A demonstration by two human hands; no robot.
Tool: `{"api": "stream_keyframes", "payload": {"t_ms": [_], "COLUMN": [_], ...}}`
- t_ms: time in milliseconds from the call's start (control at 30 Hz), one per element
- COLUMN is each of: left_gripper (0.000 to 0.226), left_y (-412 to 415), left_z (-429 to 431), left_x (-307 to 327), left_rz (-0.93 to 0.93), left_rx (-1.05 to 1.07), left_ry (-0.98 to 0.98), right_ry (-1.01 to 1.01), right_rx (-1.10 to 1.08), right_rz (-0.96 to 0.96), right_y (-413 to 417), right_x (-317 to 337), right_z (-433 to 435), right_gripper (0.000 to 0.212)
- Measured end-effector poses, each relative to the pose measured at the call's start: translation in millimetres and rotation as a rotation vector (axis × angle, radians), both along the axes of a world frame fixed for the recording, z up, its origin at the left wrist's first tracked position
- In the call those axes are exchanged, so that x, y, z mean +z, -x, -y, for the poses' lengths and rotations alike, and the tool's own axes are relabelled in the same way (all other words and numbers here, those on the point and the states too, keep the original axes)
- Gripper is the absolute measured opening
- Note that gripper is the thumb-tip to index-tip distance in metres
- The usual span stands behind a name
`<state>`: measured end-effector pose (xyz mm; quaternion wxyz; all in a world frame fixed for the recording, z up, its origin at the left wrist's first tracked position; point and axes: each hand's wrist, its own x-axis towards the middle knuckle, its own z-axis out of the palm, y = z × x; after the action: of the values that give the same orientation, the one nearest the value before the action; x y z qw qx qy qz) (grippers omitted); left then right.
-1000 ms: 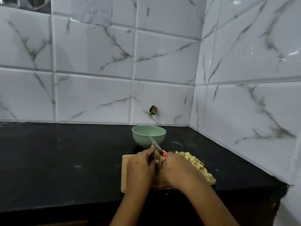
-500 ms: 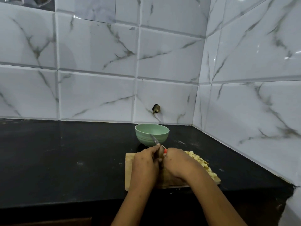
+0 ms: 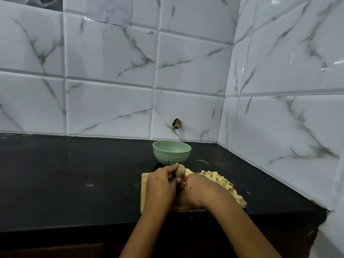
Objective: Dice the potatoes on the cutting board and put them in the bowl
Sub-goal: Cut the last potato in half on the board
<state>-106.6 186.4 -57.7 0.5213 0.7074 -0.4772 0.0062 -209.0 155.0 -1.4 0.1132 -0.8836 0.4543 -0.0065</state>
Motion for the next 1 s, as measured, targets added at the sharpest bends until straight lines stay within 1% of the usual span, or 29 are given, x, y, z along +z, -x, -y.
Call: {"api": "stream_keyframes", "payload": {"t_ms": [100,167,233,367,500,633,733,867,1000], "left_gripper": [0.048,0.047,0.047,0.046,0.047,0.043,0.042,0.042,0.044], "left_y": [-1,3,5,3,2,-6,-10,-6,-3], "left_z": [0,-1,-2,-3,-4,0,4,1,0], "left_x": [0,-1,-1,-1,-1,-2,-3,-3,-1], "left_rz": [-0.007,0.006,0.005,-0.088,-0.143,-0.182,-0.204,-0.226,-0.22], "left_rx": [-0.015,-0.023,-0.02,-0.052,-0.087,-0.069,-0.079,-0.006,0.022], "left_ry": [0.005,0.02,0.036,0.083,0.09,0.073,0.066,0.072,0.045], "right_ry": [-0.016,-0.028,-0.041,-0.03,-0.013,-0.013,-0.023,-0.002,-0.05], "right_rx": [0.016,0.035,0.032,0.019,0.004,-0.038,-0.058,-0.083,-0.105], "right_rz": [-0.088,-0.128,-0.114,-0.125,-0.113,-0.139,-0.148,-0.154,-0.204], "right_y": [-8,-9,-9,-9,-7,3,10,8,7], "right_x": [2,3,6,7,4,-7,-11,-10,-13], "right_z": [3,3,0,-6,-10,-15,-19,-23,-24], "right_gripper": [0.019,0.029,0.036,0.044,0.041,0.033,0.037,0.037,0.037]}}
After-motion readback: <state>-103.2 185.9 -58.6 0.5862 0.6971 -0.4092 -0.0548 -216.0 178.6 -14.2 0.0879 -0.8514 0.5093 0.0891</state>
